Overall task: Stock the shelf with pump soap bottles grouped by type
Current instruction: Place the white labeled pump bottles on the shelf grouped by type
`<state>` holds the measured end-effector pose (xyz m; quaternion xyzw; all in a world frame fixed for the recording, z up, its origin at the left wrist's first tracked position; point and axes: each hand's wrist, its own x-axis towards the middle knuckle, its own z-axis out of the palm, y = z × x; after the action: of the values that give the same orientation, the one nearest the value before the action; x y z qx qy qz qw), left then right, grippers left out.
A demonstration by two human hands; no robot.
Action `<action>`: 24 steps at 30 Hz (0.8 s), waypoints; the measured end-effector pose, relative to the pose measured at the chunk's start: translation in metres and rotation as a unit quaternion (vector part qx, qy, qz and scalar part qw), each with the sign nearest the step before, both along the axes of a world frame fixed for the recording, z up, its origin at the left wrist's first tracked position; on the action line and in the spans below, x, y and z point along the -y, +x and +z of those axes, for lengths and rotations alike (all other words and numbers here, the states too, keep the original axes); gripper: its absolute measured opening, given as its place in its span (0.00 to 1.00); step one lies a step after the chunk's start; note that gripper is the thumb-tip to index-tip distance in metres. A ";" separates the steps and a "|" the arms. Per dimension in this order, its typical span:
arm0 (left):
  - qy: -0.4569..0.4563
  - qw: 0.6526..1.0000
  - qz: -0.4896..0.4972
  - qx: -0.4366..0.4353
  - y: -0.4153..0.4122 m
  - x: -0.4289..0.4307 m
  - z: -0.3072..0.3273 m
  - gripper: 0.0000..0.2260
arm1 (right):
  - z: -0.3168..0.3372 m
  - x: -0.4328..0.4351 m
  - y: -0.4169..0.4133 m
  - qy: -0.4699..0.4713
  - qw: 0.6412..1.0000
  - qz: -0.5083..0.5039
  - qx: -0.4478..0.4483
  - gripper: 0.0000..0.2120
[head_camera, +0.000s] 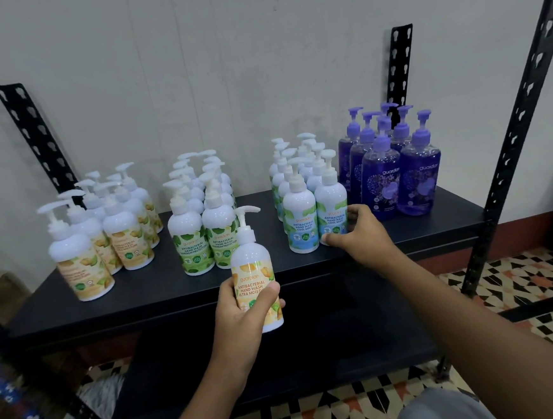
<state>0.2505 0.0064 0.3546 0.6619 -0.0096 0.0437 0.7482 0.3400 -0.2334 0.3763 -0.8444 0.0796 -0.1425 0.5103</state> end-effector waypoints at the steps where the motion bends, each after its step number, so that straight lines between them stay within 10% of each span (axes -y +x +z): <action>1: -0.001 1.000 0.000 0.002 -0.002 -0.003 0.001 0.15 | -0.001 -0.002 -0.004 0.007 1.000 -0.013 0.005 0.42; 11: -0.005 0.999 0.048 0.017 -0.031 -0.074 0.020 0.27 | 0.007 -0.108 -0.072 -0.086 0.980 0.020 0.180 0.12; 24: 0.065 0.978 0.190 0.052 -0.034 -0.199 0.022 0.18 | -0.004 -0.264 -0.046 -0.326 0.904 0.228 0.159 0.27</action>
<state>0.2167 0.2049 0.3763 0.6955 0.0747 0.2188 0.6803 0.2938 0.0308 0.3724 -0.9250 -0.2478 -0.1723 0.2309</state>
